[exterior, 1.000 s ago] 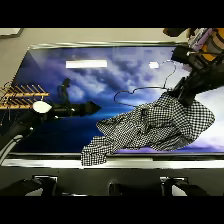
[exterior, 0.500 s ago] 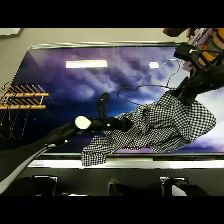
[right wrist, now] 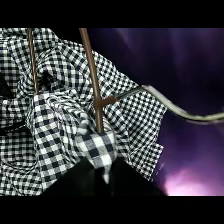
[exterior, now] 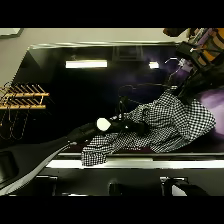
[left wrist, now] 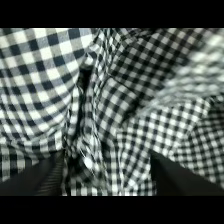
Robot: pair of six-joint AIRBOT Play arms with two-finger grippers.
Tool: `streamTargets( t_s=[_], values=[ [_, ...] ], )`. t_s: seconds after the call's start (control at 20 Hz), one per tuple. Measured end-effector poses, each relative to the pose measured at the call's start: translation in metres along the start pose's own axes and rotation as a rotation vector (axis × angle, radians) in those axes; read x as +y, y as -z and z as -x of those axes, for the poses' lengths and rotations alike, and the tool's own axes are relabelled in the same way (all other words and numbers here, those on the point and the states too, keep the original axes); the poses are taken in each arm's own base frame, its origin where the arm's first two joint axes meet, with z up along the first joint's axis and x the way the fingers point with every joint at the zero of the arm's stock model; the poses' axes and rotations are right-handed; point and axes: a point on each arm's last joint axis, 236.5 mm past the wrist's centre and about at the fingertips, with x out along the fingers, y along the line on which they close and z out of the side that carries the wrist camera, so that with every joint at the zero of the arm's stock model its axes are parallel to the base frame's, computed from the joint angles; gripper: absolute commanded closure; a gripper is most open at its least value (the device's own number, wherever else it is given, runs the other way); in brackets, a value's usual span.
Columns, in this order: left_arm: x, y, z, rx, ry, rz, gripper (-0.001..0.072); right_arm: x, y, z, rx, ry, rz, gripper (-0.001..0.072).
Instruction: Fold the clothes and pants, and hang the long-sleeved shirts on hangers.
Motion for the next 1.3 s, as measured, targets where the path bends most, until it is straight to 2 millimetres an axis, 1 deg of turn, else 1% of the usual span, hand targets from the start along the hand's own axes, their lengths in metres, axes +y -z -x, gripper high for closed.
streamTargets(
  t_s=[0.05,0.15,0.25,0.3,0.45,0.55,0.7,0.8,0.9,1.05,1.3],
  values=[
    [0.004,0.002,-0.006,0.007,-0.006,0.019,0.0367,0.0,0.0,0.0,0.0,0.0,-0.003,0.0684],
    [0.013,0.007,-0.016,0.019,-0.019,0.056,0.0685,0.0,0.0,0.0,0.0,0.0,-0.003,0.0684],
    [0.02,0.008,-0.021,0.022,-0.031,0.081,0.0688,0.0,0.0,0.0,0.0,0.0,-0.006,0.0684],
    [0.024,0.006,-0.022,0.018,-0.036,0.09,0.0689,0.0,0.0,0.0,0.0,0.0,-0.006,0.0684],
    [0.039,-0.015,-0.013,-0.012,-0.054,0.103,0.069,0.001,0.0,0.001,-0.002,0.002,-0.005,0.0685],
    [0.05,-0.039,0.003,-0.045,-0.07,0.083,0.069,0.003,0.0,0.005,-0.003,0.004,-0.003,0.0685],
    [0.07,-0.078,0.036,-0.095,-0.096,0.065,0.069,0.009,0.0,0.016,-0.009,0.012,-0.016,0.0685],
    [0.082,-0.096,0.056,-0.11,-0.106,0.068,0.069,0.014,0.001,0.023,-0.012,0.017,-0.029,0.0686],
    [0.089,-0.108,0.071,-0.119,-0.109,0.07,0.069,0.019,0.002,0.029,-0.012,0.015,-0.046,0.0686],
    [0.09,-0.124,0.084,-0.136,-0.104,0.064,0.069,0.025,0.002,0.033,-0.014,0.005,-0.07,0.0686],
    [0.075,-0.15,0.097,-0.179,-0.084,0.002,0.069,0.023,0.004,0.032,-0.004,0.011,-0.086,0.0686]
  ],
)
